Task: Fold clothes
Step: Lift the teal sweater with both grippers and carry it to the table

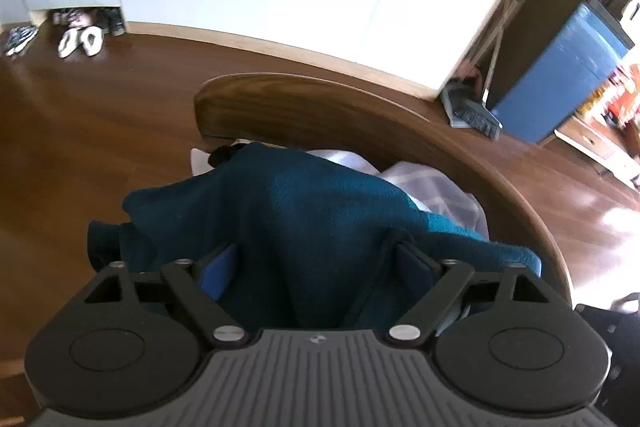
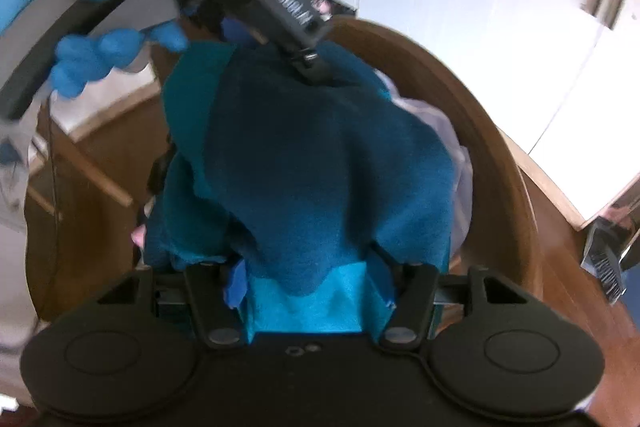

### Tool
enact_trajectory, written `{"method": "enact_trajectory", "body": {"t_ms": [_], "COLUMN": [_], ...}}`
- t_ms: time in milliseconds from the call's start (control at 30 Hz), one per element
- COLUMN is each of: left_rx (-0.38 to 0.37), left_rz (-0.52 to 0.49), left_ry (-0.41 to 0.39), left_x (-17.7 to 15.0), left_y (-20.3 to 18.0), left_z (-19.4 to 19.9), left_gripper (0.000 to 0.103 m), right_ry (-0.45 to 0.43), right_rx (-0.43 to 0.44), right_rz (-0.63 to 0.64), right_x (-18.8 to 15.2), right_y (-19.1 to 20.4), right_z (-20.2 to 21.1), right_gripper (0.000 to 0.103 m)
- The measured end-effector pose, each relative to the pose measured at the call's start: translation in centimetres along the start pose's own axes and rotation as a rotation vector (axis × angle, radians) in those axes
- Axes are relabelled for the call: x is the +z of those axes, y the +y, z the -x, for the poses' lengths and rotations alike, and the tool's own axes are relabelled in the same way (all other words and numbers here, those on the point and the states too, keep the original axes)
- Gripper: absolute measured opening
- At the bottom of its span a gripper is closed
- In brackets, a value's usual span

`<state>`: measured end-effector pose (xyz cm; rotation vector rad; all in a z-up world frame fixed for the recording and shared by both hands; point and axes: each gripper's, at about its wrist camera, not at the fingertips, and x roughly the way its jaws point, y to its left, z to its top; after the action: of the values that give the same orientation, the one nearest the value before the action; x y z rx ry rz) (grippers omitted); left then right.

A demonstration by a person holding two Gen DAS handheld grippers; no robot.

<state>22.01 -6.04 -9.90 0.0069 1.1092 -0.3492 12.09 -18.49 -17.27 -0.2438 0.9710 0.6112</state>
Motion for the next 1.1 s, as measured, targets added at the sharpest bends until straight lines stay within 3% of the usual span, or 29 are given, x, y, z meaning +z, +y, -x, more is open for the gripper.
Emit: {"method": "enact_trajectory", "body": {"t_ms": [67, 100, 133, 333, 433, 533, 800, 1000, 1100], "left_rx": [0.034, 0.059, 0.065, 0.032, 0.045, 0.061, 0.188, 0.319, 0.397], "left_rz": [0.006, 0.015, 0.031, 0.093, 0.136, 0.179, 0.318, 0.429, 0.492], "left_ry": [-0.028, -0.043, -0.057, -0.145, -0.218, -0.296, -0.524, -0.658, -0.673], "left_x": [-0.3, -0.3, -0.5, -4.1, -6.9, -9.8, -18.2, -27.4, -33.3], "left_y": [-0.2, -0.1, 0.0, 1.2, 1.9, 2.6, 4.8, 8.3, 10.2], "left_z": [1.0, 1.6, 2.3, 8.0, 12.4, 17.1, 29.5, 38.8, 42.0], "left_gripper": [0.034, 0.013, 0.01, 0.006, 0.003, 0.003, 0.003, 0.003, 0.003], "right_ry": [-0.018, -0.024, -0.037, -0.149, -0.205, -0.278, -0.402, -0.455, -0.44], "right_rx": [0.021, 0.024, 0.028, 0.096, 0.149, 0.214, 0.352, 0.511, 0.57], "right_rz": [-0.043, -0.06, -0.07, -0.136, -0.182, -0.151, 0.077, 0.265, 0.344], "right_x": [0.1, 0.0, 0.0, -0.2, 0.1, 1.4, 6.2, 7.2, 6.2], "right_y": [0.0, 0.0, 0.0, 0.2, 0.1, 1.2, 10.5, 21.1, 27.9], "right_z": [1.2, 1.8, 2.6, 9.1, 11.9, 14.4, 18.3, 20.3, 20.8], "right_gripper": [0.103, 0.103, 0.103, 0.103, 0.103, 0.103, 0.103, 0.103, 0.103]}}
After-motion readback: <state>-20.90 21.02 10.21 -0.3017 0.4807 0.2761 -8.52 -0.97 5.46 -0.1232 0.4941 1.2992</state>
